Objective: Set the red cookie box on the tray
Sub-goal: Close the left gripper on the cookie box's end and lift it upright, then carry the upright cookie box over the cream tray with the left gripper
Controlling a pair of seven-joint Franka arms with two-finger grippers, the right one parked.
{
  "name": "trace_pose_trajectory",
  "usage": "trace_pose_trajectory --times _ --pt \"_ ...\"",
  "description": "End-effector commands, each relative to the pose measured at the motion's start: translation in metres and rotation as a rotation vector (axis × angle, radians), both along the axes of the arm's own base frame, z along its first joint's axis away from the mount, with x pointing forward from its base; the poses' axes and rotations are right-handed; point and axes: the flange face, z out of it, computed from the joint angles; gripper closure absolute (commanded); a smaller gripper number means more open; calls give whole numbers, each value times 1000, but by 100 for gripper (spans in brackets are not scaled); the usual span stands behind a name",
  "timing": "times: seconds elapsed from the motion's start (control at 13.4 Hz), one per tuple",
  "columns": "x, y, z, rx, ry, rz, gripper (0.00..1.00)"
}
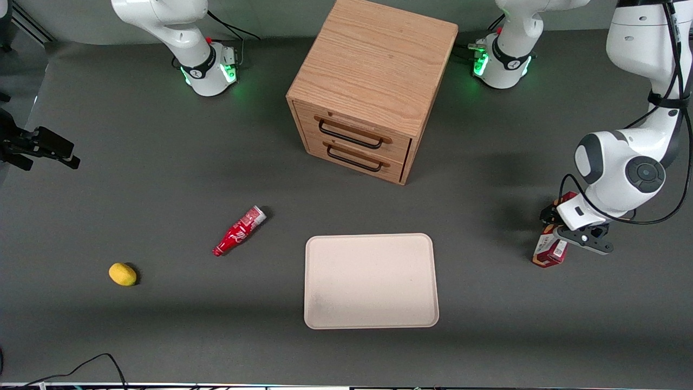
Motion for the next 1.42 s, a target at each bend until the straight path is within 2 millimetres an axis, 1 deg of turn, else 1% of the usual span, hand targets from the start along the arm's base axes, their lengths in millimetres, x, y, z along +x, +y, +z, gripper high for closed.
trace_pose_trajectory --times 0.0,0.37,0.45,0.52,0.6,0.67,0.82,1.04,1.19,1.27,1.34 --pt "2 2 2 -1 -10 -21 100" --pt "2 2 2 -1 -10 -23 100" --pt "3 2 5 -1 -15 -24 100" --pt "4 2 10 -2 -15 -24 100" --pt "8 0 23 -3 -24 -26 100" --pt "8 -1 40 -7 -3 -23 100" --pt "19 -4 95 -18 63 -11 100" --pt "31 -15 194 -36 153 36 100" --pt "33 -20 264 -39 183 59 100" --pt "33 -22 291 -39 188 75 100" --pt "31 -26 311 -38 191 83 100"
